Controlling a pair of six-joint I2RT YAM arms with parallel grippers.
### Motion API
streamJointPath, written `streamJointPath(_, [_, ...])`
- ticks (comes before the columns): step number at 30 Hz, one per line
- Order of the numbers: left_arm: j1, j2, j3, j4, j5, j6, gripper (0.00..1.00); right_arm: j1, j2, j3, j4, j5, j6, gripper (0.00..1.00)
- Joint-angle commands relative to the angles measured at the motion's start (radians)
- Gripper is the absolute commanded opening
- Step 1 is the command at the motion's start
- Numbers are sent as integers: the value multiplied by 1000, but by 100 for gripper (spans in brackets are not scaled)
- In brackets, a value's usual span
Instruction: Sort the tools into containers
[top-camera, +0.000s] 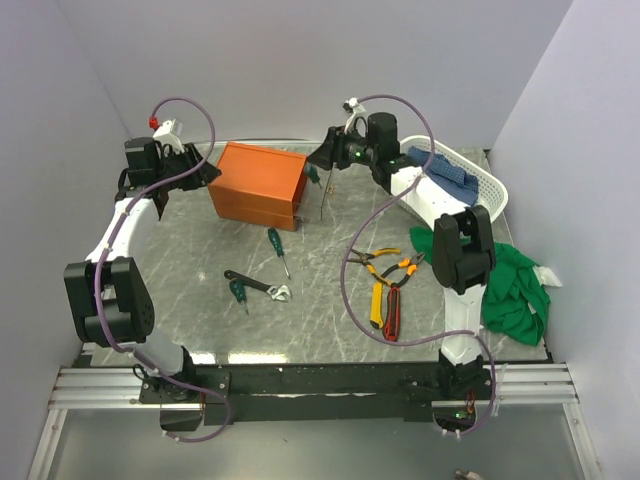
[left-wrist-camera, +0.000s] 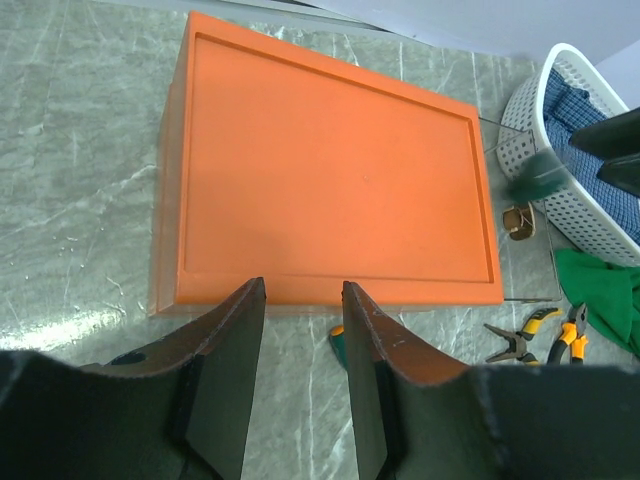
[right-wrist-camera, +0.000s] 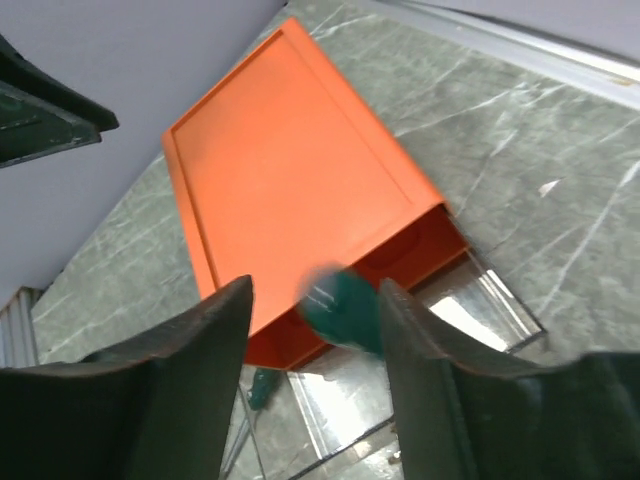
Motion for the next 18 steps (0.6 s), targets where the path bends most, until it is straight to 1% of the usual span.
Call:
streamJointPath(1, [3, -36, 24, 28, -1, 15, 43, -15, -99, 1, 18, 8, -61, 63])
streamJointPath(2, [3, -28, 28, 31, 1, 12, 43, -14, -134, -11, 11, 0, -101, 64])
streamJointPath(3, [3, -25, 33, 31, 2, 6, 43, -3, -153, -22, 5, 0, -117, 68])
streamJointPath(4, [2, -21, 47, 31, 5, 4, 43, 5, -171, -30, -4, 0, -135, 68])
streamJointPath(6, [3, -13, 62, 30, 5, -4, 43, 41, -231, -62, -60, -37, -234, 68])
streamJointPath(7, [5, -14, 68, 28, -4, -8, 43, 66, -253, -80, -88, -48, -371, 68])
streamJointPath(8, [7, -25, 68, 28, -9, -14, 43, 96, -294, -117, -137, -55, -449, 68])
streamJointPath(9, [16, -34, 65, 34, -12, -36, 43, 126, -314, -143, -221, -69, -524, 68])
streamJointPath(10, [25, -45, 51, 37, -15, -53, 43, 182, -332, -172, -249, -83, -649, 68])
streamJointPath(11, [37, -74, 41, 39, -27, -70, 43, 212, -355, -215, -275, -85, -690, 69])
streamJointPath(12, [62, -89, 31, 34, -38, -97, 44, 235, -360, -228, -306, -69, -709, 70])
streamJointPath(13, [78, -106, 16, 22, -47, -106, 44, 276, -360, -238, -299, -57, -677, 70])
streamJointPath(14, [92, -141, 8, -5, -62, -103, 45, 287, -346, -243, -282, -46, -648, 70])
streamJointPath(16, [126, -174, 5, -59, -91, -52, 47, 310, -285, -213, -263, -16, -596, 71])
streamJointPath(17, [134, -204, 5, -85, -133, -30, 48, 342, -258, -155, -275, 3, -585, 71])
streamJointPath(18, [141, -218, 4, -136, -165, 8, 55, 360, -235, -128, -301, 21, -574, 71])
